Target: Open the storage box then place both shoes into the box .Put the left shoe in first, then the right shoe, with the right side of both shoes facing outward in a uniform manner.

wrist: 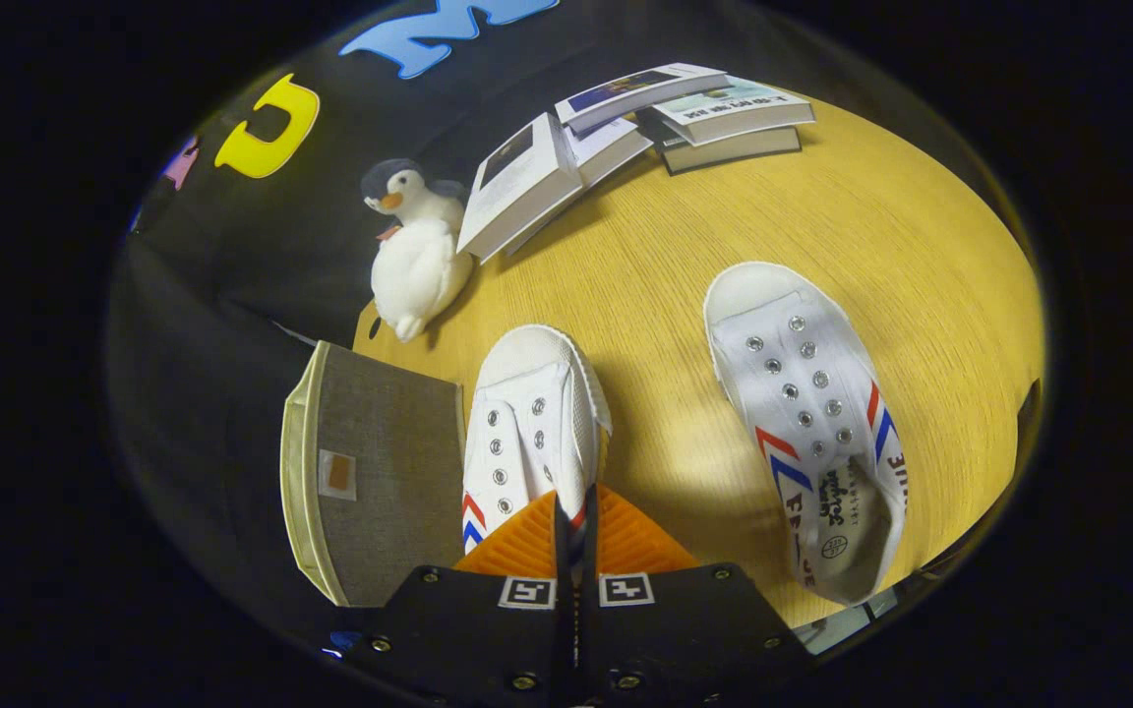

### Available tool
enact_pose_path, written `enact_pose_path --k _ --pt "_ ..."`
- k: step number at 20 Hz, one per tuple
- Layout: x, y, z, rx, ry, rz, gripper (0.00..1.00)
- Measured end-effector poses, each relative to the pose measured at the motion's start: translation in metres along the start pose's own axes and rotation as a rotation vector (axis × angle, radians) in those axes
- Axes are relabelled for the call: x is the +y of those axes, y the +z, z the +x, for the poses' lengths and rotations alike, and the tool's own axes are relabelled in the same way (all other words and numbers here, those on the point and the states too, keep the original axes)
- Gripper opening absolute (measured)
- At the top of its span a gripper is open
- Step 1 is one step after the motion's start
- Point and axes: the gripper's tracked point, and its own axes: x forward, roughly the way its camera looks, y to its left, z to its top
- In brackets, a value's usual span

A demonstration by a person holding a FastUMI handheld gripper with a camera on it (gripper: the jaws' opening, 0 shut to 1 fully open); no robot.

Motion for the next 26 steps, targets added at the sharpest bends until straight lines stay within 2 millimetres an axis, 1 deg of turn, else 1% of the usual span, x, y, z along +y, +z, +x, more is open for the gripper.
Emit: enact_pose_path --k 8,13,15,16,19,22,26 --pt "-0.001 0.002 0.001 -0.05 0.079 -0.052 0.02" --pt "0.0 -0.003 0.013 -0.068 0.133 -0.07 0.02" --pt "0.0 0.0 0.013 -0.078 0.144 -0.082 0.02" --pt "0.001 -0.002 0.012 -0.074 0.15 -0.09 0.02" --pt "0.004 -0.004 0.019 -0.057 0.17 -0.107 0.02" --pt "0.006 -0.002 0.034 -0.037 0.176 -0.134 0.02" --pt "0.015 -0.01 0.039 -0.021 0.177 -0.154 0.02"
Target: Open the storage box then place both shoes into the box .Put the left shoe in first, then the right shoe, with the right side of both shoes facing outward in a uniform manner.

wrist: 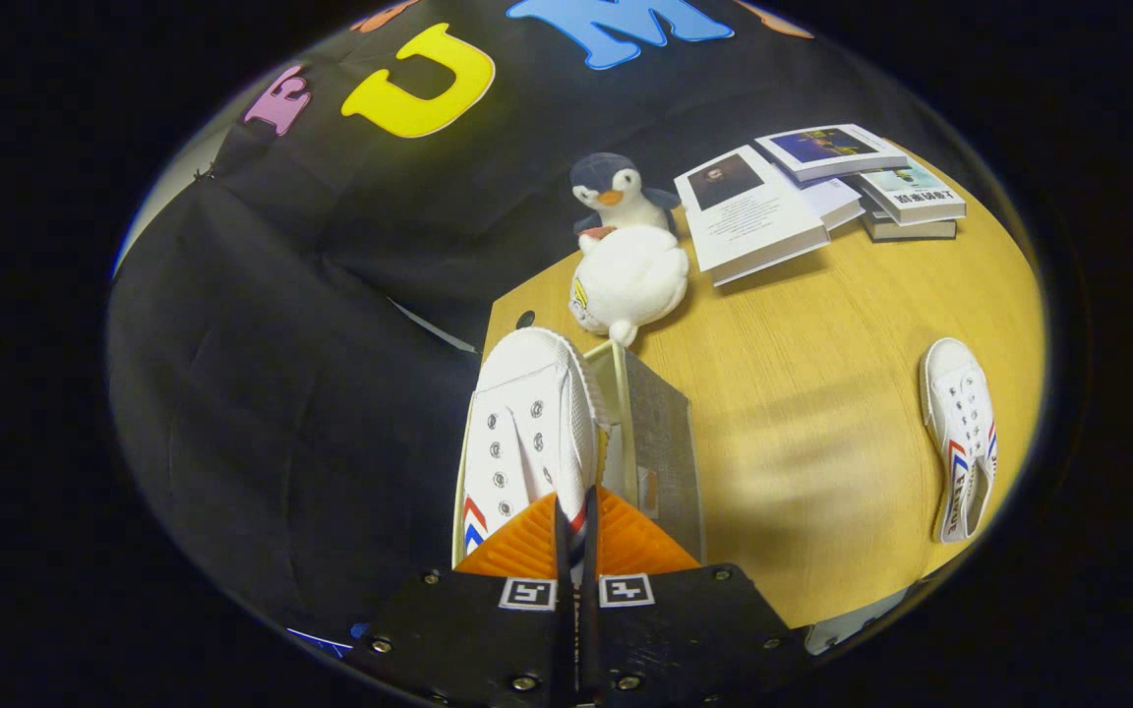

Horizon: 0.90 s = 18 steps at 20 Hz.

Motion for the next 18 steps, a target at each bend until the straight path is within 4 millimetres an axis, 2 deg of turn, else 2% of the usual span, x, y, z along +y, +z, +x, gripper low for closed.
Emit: enact_pose_path --k 9,18 --pt "0.009 -0.006 0.018 0.0 -0.039 -0.037 0.02" --pt "0.003 -0.018 0.031 0.048 -0.099 -0.051 0.02"
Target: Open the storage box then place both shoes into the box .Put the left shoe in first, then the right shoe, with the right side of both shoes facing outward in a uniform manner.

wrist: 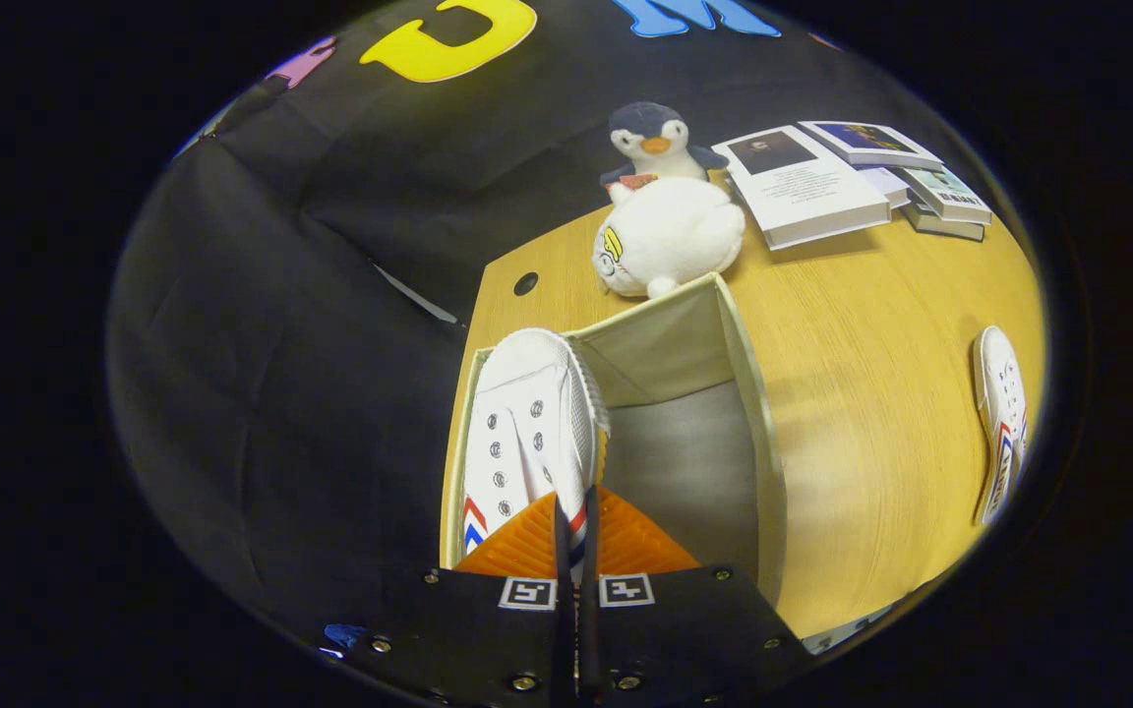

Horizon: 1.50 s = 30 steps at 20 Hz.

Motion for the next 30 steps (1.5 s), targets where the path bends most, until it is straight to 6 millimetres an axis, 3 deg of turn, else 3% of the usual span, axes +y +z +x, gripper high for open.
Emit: enact_pose_path --k 15,16,19,21,22,30 --pt "-0.015 -0.02 0.011 0.103 -0.094 -0.013 0.02" --pt "-0.009 -0.023 0.008 0.108 -0.056 -0.018 0.11" --pt "-0.002 -0.016 0.009 0.079 0.013 -0.053 0.56" --pt "0.0 -0.013 0.004 0.061 0.041 -0.089 0.93" --pt "-0.002 -0.01 0.002 0.047 0.045 -0.121 0.98" --pt "-0.009 0.021 -0.016 -0.088 0.115 -0.226 0.98"
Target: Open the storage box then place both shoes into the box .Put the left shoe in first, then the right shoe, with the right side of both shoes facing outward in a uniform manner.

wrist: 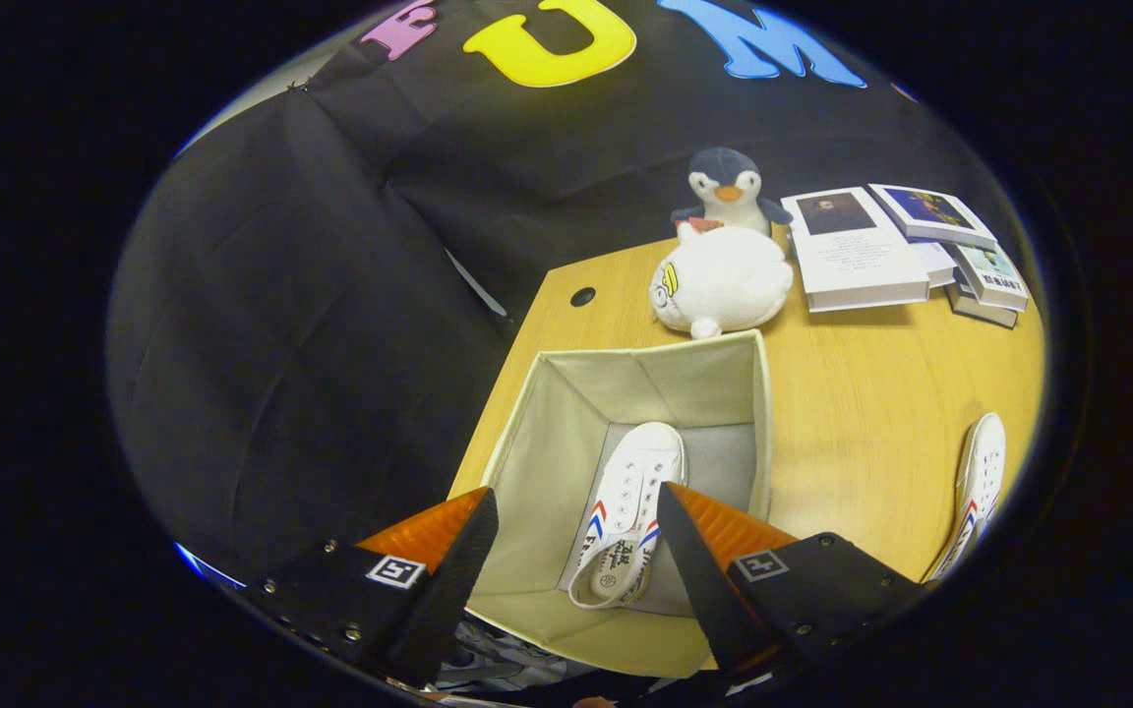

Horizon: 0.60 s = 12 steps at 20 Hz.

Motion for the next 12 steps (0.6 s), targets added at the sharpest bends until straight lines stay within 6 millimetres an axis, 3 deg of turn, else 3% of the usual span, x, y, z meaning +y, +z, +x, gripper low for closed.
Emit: enact_pose_path --k 12 --pt "-0.056 0.018 -0.032 -0.11 -0.115 0.002 0.98"
